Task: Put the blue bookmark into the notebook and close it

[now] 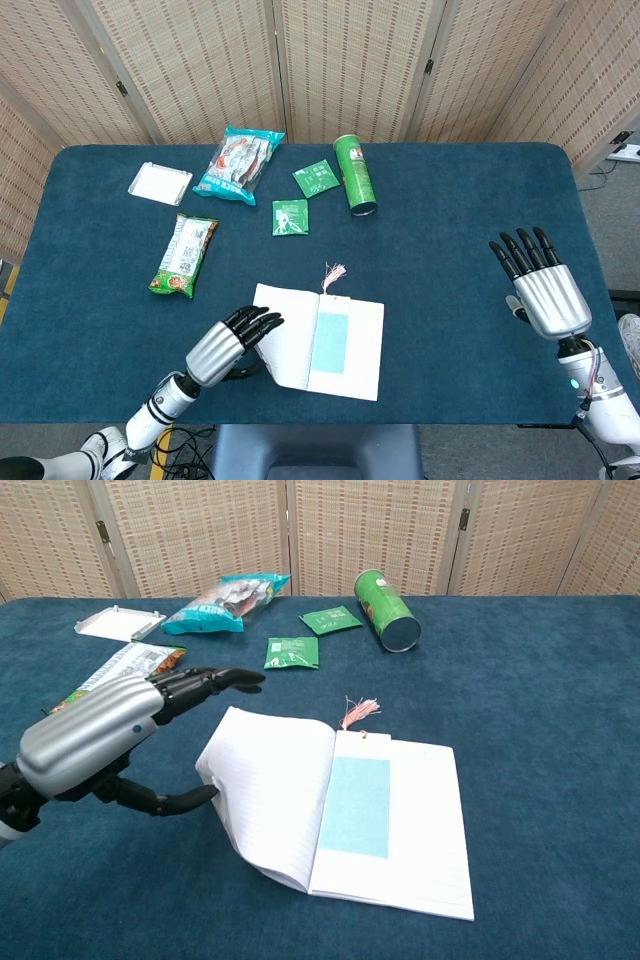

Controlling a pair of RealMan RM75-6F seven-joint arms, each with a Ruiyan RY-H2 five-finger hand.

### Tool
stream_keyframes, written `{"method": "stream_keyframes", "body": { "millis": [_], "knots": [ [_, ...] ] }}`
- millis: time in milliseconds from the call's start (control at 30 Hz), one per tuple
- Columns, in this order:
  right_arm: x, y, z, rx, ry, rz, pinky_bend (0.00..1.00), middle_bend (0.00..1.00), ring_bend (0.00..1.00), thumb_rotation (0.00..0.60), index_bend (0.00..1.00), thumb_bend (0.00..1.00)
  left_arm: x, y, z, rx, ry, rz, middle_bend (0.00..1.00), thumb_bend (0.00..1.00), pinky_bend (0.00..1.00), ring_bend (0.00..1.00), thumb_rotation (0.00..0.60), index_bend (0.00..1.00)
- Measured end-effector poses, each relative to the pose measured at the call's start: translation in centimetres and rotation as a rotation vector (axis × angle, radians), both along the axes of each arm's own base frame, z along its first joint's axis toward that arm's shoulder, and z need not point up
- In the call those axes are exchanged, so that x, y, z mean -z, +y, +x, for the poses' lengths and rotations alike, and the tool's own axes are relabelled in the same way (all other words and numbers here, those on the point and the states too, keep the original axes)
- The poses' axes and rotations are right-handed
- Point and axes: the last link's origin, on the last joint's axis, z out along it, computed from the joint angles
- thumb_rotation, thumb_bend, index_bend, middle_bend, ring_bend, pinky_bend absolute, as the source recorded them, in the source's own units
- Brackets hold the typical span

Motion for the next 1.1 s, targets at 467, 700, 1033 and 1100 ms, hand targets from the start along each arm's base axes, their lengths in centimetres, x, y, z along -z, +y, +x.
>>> {"method": "stream_keyframes", "body": {
  "millis": [467, 700, 1033, 1100],
  "knots": [
    [-1.0, 0.4, -0.5, -0.002, -0.019, -0.039, 0.0, 0.08, 0.0, 0.6, 0.09, 0.17, 0.6, 0.5, 5.3, 0.108, -0.049, -0.001, 0.17, 0.34, 0.23, 0.15, 0.6, 0.1],
    [-1.6, 0.5, -0.8, 0.003, -0.022, -0.055, 0.0, 0.08, 0.0, 0.6, 0.09, 0.17, 1.6, 0.5, 8.0, 0.164, -0.047, -0.018, 0.17, 0.34, 0.23, 0.15, 0.6, 0.09],
    [-1.9, 0.8, -1.1, 0.016, -0.016, -0.053, 0.0, 0.08, 0.0, 0.6, 0.09, 0.17, 3.1, 0.1, 9.8, 0.178, -0.012, -0.048, 0.17, 0.34, 0.23, 0.14, 0.6, 0.09],
    [-1.8, 0.8, -1.2, 0.023, -0.012, -0.044, 0.0, 0.08, 0.0, 0.6, 0.09, 0.17, 2.8, 0.3, 9.3, 0.154, -0.009, -0.044, 0.17, 0.34, 0.23, 0.14, 0.6, 0.09]
  ]
}}
